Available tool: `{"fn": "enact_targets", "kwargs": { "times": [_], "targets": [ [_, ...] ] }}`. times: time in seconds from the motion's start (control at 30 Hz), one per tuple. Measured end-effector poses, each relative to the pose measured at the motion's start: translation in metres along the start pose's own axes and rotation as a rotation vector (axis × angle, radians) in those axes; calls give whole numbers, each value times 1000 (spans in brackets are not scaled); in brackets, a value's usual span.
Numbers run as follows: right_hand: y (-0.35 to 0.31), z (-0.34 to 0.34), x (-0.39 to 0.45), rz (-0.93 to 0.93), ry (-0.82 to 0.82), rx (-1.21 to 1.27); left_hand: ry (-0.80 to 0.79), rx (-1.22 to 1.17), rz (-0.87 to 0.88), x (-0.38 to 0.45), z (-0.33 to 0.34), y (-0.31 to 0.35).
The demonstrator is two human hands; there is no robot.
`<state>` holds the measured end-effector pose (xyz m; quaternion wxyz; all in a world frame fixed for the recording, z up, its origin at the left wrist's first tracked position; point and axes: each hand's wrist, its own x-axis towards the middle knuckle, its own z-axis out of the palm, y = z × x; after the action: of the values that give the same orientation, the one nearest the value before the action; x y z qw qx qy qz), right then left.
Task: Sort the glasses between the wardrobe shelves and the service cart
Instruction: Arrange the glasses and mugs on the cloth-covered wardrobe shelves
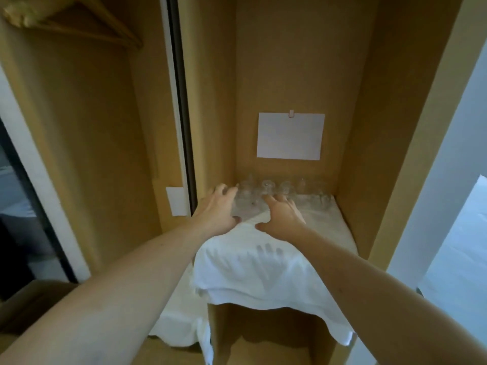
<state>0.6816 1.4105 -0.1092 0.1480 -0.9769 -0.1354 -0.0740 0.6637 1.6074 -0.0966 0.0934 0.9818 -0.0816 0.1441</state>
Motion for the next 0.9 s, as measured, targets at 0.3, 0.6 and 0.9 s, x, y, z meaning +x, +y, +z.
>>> {"fn": "enact_targets", "kwargs": {
  "times": [0.3,0.6,0.9],
  "targets": [
    [-103,21,5,-111,-27,-3,7,13,-109,-60,-36,-84],
    [-246,70,17,-160,-66,16,8,-34,-273,-110,-62,-229],
    [-344,128,28,-108,-87,40,-19,-61,-287,-136,-64,-354]
  ]
}}
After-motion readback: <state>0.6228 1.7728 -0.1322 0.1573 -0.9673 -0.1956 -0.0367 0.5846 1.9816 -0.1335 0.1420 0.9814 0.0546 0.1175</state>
